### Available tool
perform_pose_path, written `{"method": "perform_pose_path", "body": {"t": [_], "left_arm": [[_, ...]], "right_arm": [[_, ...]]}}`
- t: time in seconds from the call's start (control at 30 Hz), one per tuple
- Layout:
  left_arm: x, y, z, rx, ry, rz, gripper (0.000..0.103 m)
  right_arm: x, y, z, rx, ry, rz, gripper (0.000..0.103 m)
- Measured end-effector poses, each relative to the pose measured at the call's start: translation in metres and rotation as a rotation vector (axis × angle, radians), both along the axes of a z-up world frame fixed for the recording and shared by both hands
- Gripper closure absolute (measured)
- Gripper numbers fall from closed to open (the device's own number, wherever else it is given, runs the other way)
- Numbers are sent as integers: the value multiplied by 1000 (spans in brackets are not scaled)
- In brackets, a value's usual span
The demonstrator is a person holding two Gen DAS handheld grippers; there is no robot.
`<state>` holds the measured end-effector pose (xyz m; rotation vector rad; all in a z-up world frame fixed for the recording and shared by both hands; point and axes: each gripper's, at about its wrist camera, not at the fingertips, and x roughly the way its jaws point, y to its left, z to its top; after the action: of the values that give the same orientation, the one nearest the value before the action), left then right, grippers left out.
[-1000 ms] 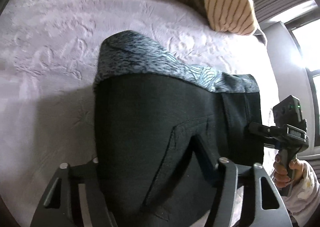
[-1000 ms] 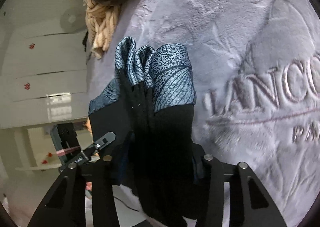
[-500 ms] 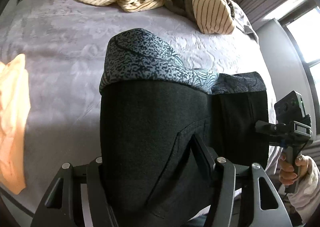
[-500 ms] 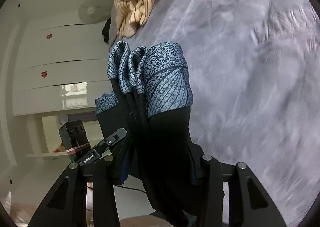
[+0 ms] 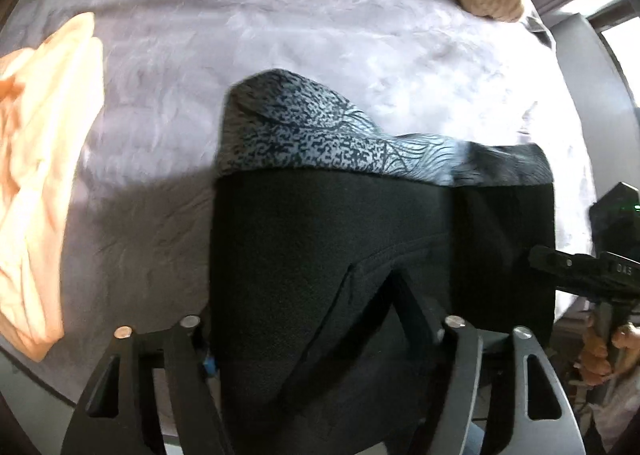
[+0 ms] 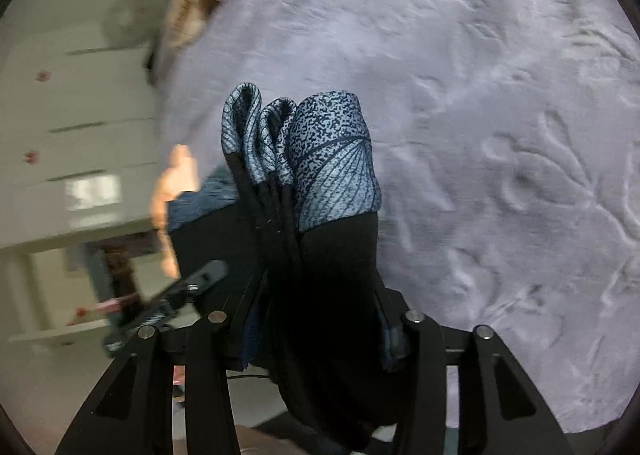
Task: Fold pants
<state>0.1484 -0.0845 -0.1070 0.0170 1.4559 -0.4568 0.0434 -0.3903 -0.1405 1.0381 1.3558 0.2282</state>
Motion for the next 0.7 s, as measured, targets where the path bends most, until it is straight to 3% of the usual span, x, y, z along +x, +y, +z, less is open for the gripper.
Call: {"method": "perform_pose_path", "body": {"t": [0.17, 0.3, 0.4, 0.53, 0.7], "left_arm": [[-7, 17, 26, 112, -144, -15, 28], [-4, 32, 43, 154, -203, -22, 28], [-11, 31, 52, 169, -220, -78, 28], [-27, 20, 53, 205, -236, -144, 28], [-44, -2, 40, 179, -206, -153, 28]], "right_arm": [[-14, -6, 16, -122, 33, 27, 44], [-23, -16, 36, -206, 28, 32, 45], [-20, -11, 56, -245, -38, 39, 66], [-16, 20, 78, -345, -102, 148, 67], [-17, 55, 69, -411, -90, 263, 67]]}}
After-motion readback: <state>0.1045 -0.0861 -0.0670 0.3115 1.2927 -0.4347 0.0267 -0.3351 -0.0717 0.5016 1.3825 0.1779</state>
